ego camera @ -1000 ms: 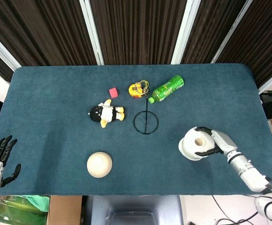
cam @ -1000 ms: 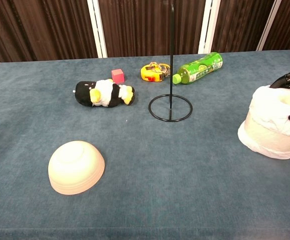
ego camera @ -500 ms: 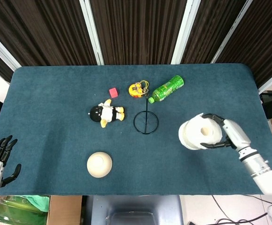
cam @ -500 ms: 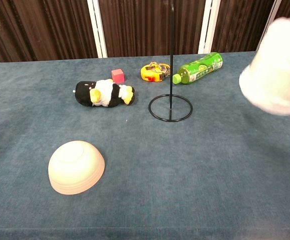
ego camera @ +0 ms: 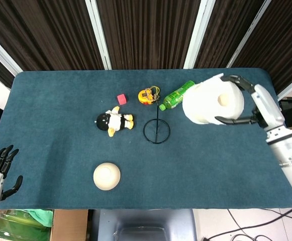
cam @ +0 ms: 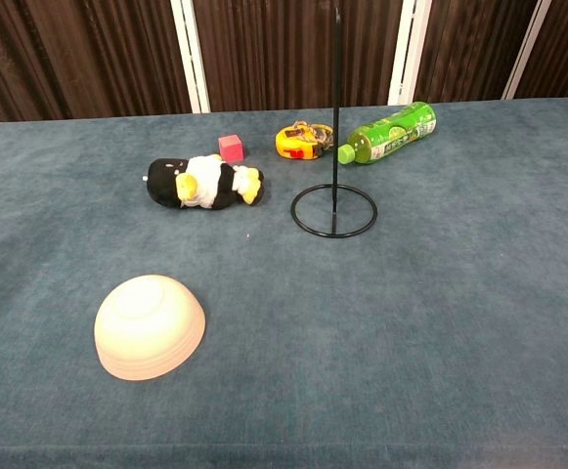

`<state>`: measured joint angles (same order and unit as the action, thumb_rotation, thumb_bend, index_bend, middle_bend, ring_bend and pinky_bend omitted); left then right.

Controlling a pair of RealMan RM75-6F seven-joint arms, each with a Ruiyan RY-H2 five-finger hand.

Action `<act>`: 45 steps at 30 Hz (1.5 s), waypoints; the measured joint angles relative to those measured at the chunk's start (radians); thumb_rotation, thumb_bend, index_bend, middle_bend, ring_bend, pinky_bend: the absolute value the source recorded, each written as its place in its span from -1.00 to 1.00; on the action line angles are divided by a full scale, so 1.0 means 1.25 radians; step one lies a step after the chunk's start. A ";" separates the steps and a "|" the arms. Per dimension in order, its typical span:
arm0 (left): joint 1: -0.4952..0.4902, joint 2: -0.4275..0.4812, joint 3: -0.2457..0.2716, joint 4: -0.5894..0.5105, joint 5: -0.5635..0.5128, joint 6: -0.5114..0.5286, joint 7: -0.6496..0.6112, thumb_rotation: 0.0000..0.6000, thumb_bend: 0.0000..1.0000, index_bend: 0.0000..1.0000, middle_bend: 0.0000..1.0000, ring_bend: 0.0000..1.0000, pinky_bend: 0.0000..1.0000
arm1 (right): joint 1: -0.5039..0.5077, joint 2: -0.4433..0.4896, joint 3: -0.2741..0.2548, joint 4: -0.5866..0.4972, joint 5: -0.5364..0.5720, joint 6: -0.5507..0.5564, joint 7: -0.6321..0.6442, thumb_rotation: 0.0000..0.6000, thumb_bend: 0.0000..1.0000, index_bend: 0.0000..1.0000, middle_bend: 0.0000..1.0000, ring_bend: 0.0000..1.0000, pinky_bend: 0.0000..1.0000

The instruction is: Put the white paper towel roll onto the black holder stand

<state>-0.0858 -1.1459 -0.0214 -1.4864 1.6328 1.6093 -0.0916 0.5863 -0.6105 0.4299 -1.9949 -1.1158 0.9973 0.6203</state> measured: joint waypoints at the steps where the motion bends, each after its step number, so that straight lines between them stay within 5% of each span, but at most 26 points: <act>1: 0.000 0.000 0.000 0.000 0.000 0.000 0.000 1.00 -0.12 -1.00 -1.00 -1.00 -0.82 | 0.022 0.005 0.010 -0.008 0.038 -0.016 -0.027 1.00 -0.46 0.68 0.42 0.32 0.12; 9: 0.000 0.000 0.000 0.000 0.000 0.000 0.000 1.00 -0.12 -1.00 -1.00 -1.00 -0.82 | 0.205 0.014 0.037 -0.028 0.340 -0.165 -0.202 1.00 -0.46 0.66 0.42 0.32 0.12; 13: 0.000 0.000 0.000 0.000 0.000 0.000 0.000 1.00 -0.12 -1.00 -1.00 -1.00 -0.82 | 0.333 -0.006 0.022 -0.014 0.513 -0.221 -0.306 1.00 -0.46 0.65 0.42 0.32 0.10; 19: -0.014 -0.005 -0.002 -0.002 -0.009 -0.028 0.010 1.00 -0.12 -1.00 -1.00 -1.00 -0.82 | 0.482 -0.101 -0.027 0.026 0.670 -0.194 -0.464 1.00 -0.46 0.65 0.42 0.32 0.10; 25: -0.025 -0.006 -0.006 0.000 -0.026 -0.058 0.005 1.00 -0.12 -1.00 -1.00 -1.00 -0.82 | 0.538 -0.173 -0.061 0.059 0.759 -0.151 -0.548 1.00 -0.46 0.64 0.42 0.32 0.10; 38: -0.039 -0.006 -0.015 -0.035 -0.035 -0.072 0.038 1.00 -0.12 -1.00 -1.00 -1.00 -0.82 | 0.531 -0.203 -0.059 0.092 0.781 -0.158 -0.573 1.00 -0.46 0.60 0.42 0.32 0.10; 41: -0.038 -0.005 -0.014 -0.038 -0.040 -0.074 0.043 1.00 -0.12 -1.00 -1.00 -1.00 -0.82 | 0.527 -0.215 -0.058 0.099 0.779 -0.162 -0.573 1.00 -0.46 0.40 0.39 0.27 0.06; 43: -0.037 -0.005 -0.012 -0.029 -0.039 -0.074 0.035 1.00 -0.12 -1.00 -1.00 -1.00 -0.82 | 0.526 -0.222 -0.060 0.102 0.779 -0.162 -0.577 1.00 -0.46 -0.10 0.14 0.04 -0.13; 45: -0.038 -0.005 -0.011 -0.023 -0.037 -0.074 0.032 1.00 -0.12 -1.00 -1.00 -1.00 -0.82 | 0.526 -0.225 -0.062 0.104 0.784 -0.165 -0.579 1.00 -0.46 -0.73 -0.33 -0.39 -0.45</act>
<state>-0.1330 -1.1523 -0.0356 -1.5158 1.5866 1.5172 -0.0521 1.2438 -0.8918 0.3521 -1.8649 -0.1353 0.7909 -0.1035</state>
